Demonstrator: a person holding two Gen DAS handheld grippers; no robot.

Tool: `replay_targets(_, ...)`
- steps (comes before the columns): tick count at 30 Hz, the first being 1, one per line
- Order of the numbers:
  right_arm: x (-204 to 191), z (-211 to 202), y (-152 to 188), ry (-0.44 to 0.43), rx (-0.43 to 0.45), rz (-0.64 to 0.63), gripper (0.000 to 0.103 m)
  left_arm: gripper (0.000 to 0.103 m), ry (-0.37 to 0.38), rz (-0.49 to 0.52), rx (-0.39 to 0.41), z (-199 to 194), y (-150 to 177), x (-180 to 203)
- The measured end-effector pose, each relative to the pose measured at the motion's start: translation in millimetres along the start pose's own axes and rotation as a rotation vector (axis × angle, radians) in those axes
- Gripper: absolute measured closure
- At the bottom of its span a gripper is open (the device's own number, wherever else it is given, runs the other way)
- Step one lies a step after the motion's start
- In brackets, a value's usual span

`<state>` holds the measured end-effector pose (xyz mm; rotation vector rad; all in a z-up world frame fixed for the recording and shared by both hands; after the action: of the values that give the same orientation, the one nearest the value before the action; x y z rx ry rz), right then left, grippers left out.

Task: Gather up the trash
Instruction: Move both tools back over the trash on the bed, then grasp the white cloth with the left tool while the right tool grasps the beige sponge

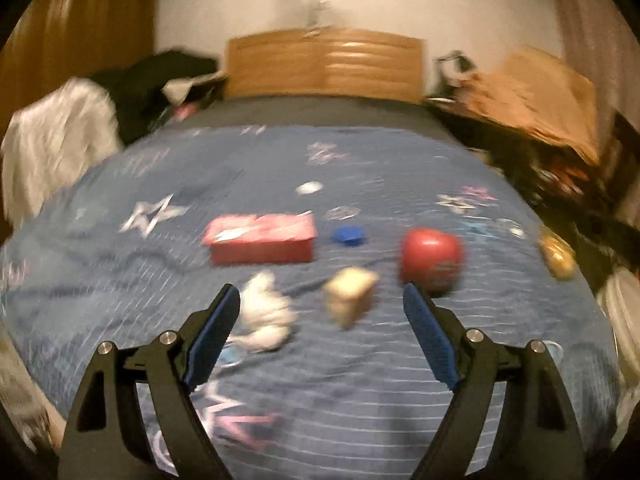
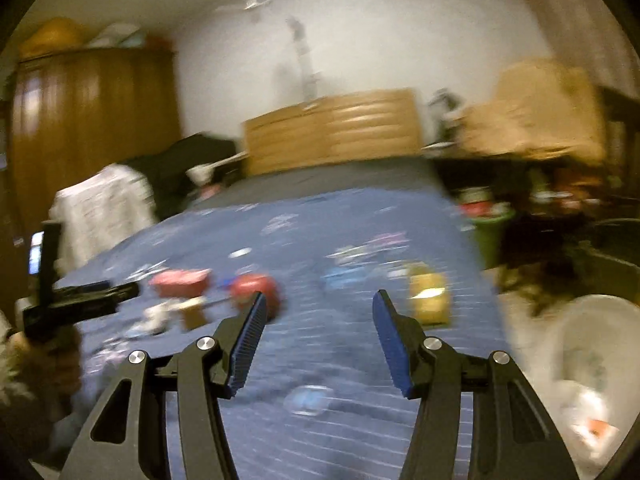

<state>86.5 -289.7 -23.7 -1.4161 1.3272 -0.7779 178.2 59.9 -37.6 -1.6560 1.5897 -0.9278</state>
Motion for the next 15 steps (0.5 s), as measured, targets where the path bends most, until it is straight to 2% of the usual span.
replay_targets(2,-36,31,4,-0.102,-0.065,-0.029,0.046,0.031,-0.003,-0.045,-0.042,13,2,-18)
replay_targets(4,-57,51,6,-0.127,-0.105,-0.051,0.047,0.038,0.010,-0.074,-0.095,31,6,-31)
replay_targets(6,-81,67,10,-0.169,-0.140,-0.053,0.047,0.041,0.028,-0.108,-0.141,47,11,-44)
replay_targets(7,-91,72,13,-0.180,-0.151,-0.054,0.047,0.045,0.041,-0.134,-0.169,57,14,-46)
replay_targets(9,-105,80,18,-0.187,-0.173,-0.062,0.047,0.045,0.088,-0.148,-0.189,69,15,-47)
replay_targets(11,-113,88,23,-0.184,-0.204,-0.070,0.047,0.046,0.071,-0.115,-0.185,77,20,-44)
replay_targets(12,-113,89,26,-0.183,-0.215,-0.075,0.047,0.049,0.056,-0.112,-0.193,87,22,-47)
replay_targets(13,-115,93,27,-0.184,-0.222,-0.079,0.047,0.062,0.049,-0.125,-0.222,98,26,-50)
replay_targets(14,-122,98,28,-0.188,-0.232,-0.084,0.047,0.063,0.043,-0.137,-0.246,104,29,-53)
replay_targets(15,-119,99,26,-0.192,-0.236,-0.088,0.047,0.065,0.069,-0.165,-0.252,106,31,-58)
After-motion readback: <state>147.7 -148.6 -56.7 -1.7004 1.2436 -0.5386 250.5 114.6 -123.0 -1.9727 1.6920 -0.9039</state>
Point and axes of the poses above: each gripper's, at about its wrist camera, not at the fingertips, and z roughly the way its jaws point, x to its right, y to its underside, the point moved 1 cm from there along z, roughly the way its jaws point, and after that the axes turned 6 degrees about x, right-handed, at the moved point
